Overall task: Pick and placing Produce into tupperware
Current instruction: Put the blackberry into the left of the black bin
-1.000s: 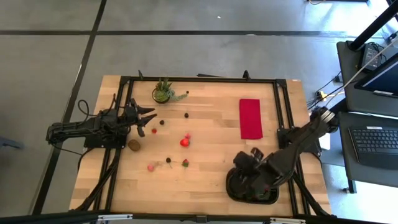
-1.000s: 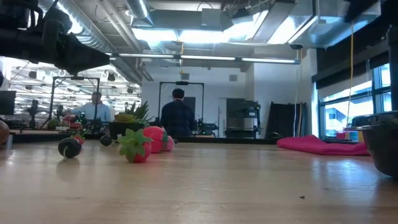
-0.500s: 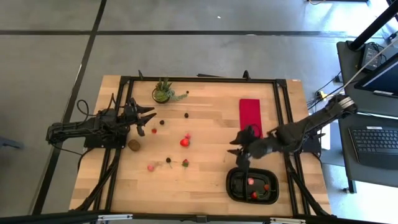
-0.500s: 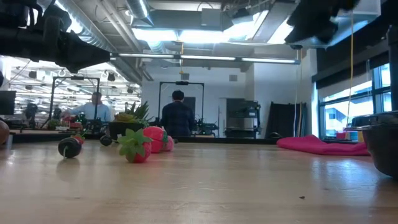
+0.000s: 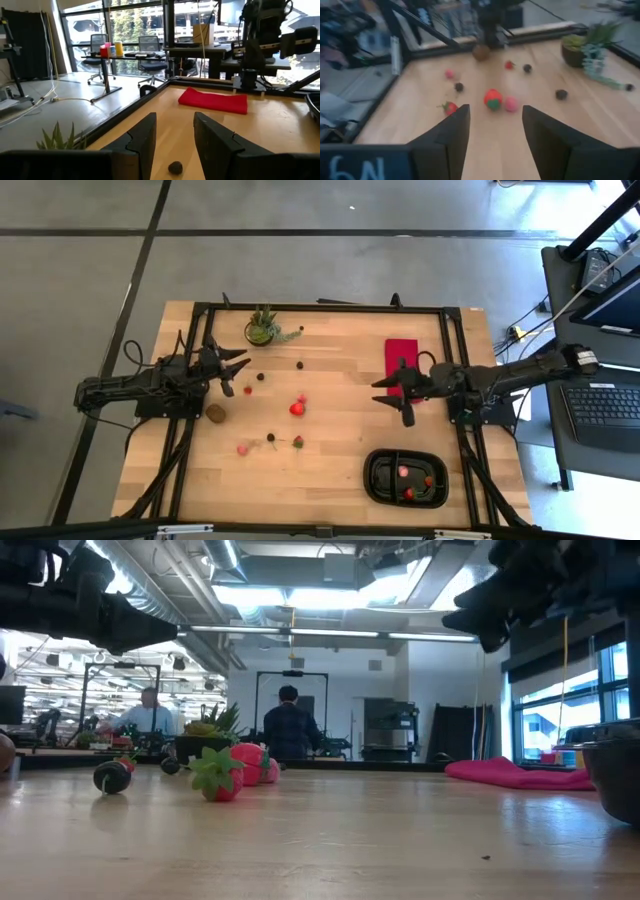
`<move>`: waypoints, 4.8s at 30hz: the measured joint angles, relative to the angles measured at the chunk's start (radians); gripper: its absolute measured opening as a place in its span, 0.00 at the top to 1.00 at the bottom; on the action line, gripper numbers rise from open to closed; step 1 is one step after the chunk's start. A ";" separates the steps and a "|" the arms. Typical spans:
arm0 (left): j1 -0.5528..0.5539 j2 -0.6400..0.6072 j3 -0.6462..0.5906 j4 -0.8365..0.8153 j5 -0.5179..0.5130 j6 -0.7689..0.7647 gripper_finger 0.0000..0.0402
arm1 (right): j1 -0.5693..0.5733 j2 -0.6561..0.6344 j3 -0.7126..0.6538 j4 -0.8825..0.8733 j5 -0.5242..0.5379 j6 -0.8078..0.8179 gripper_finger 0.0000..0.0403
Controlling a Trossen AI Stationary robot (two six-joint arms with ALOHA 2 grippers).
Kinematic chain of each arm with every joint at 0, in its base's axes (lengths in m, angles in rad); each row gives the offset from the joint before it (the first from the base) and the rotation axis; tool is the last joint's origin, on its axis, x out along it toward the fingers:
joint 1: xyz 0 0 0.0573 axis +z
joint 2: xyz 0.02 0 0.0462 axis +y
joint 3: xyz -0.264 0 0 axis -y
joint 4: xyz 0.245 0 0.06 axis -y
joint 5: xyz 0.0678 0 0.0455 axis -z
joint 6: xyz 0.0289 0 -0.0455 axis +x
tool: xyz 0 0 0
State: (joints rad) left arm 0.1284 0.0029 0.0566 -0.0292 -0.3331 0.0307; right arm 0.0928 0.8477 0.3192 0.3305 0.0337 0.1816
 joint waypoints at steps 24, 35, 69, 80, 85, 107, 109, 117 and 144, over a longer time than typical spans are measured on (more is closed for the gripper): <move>0.000 0.000 0.000 0.000 0.001 -0.002 0.69 | -0.060 -0.153 -0.229 0.211 -0.148 0.018 0.54; 0.000 0.000 0.000 0.000 0.002 -0.055 0.69 | -0.161 -0.379 -0.229 0.024 -0.105 -0.085 0.54; 0.000 0.000 0.000 0.000 0.033 -0.133 0.69 | -0.212 -0.846 -0.228 -0.383 0.035 -0.165 0.54; 0.000 0.000 0.000 0.000 0.032 -0.130 0.63 | -0.212 -0.844 -0.228 -0.413 0.034 -0.164 0.54; 0.000 0.000 0.000 0.000 0.038 -0.128 0.44 | -0.212 -0.844 -0.228 -0.428 0.034 -0.164 0.54; 0.000 0.000 -0.001 0.019 0.096 -0.136 0.20 | -0.212 -0.844 -0.228 -0.434 0.034 -0.160 0.54; 0.000 0.000 -0.001 0.020 0.100 -0.134 0.20 | -0.212 -0.844 -0.228 -0.434 0.034 -0.160 0.54; 0.000 0.000 -0.001 0.025 0.100 -0.136 0.20 | -0.212 -0.844 -0.228 -0.495 0.035 -0.164 0.54; 0.000 0.655 0.123 0.336 0.085 -0.160 0.20 | -0.212 -0.844 -0.228 -0.513 0.035 -0.136 0.54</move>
State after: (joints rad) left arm 0.1287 0.6580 0.1800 0.3070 -0.2483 -0.1295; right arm -0.1188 0.0036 0.0914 -0.1826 0.0689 0.0457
